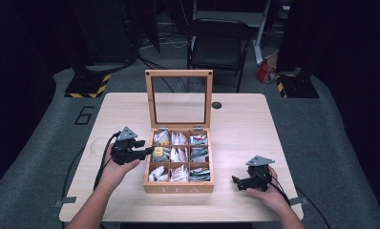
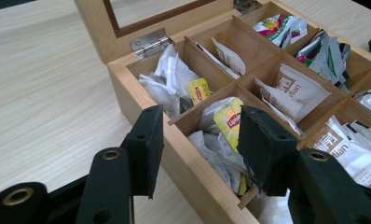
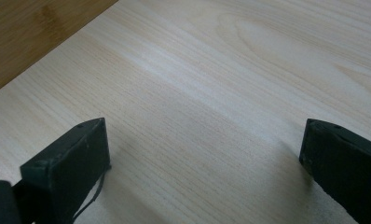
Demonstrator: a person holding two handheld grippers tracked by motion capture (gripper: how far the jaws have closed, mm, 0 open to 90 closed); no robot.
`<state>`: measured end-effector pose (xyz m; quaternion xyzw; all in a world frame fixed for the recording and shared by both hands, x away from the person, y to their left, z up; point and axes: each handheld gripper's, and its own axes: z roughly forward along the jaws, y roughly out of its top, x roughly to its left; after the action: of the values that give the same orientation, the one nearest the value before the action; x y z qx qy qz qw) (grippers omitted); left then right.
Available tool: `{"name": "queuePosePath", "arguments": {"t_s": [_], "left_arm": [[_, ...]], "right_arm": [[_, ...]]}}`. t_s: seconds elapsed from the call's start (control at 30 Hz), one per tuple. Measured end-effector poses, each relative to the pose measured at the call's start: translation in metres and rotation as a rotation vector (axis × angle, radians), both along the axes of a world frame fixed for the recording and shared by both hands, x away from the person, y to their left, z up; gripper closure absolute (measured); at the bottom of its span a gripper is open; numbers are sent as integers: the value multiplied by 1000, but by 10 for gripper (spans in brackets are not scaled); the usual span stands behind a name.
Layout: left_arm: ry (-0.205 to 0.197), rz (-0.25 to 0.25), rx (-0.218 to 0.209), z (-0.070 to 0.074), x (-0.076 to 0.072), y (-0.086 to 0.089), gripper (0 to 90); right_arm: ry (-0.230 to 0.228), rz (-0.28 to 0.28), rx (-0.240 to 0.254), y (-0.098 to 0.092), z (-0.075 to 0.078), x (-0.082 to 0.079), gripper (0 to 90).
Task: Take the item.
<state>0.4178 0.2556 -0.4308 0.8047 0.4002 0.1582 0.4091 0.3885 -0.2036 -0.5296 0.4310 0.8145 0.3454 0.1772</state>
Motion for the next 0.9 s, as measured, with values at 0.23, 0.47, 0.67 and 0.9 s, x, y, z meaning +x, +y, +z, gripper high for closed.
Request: {"name": "queuePosePath", "arguments": {"t_s": [0.23, 0.47, 0.67, 0.9], "left_arm": [[1, -6, -12, -2, 3, -7, 545], [21, -19, -13, -6, 7, -15, 558], [21, -21, -6, -12, 9, -20, 607], [45, -38, -6, -14, 9, -22, 650]], "right_arm": [[0, 0, 0, 0, 0, 0, 8], [0, -1, -2, 0, 0, 0, 8], [0, 3, -2, 0, 0, 0, 7], [0, 2, -2, 0, 0, 0, 7]]}}
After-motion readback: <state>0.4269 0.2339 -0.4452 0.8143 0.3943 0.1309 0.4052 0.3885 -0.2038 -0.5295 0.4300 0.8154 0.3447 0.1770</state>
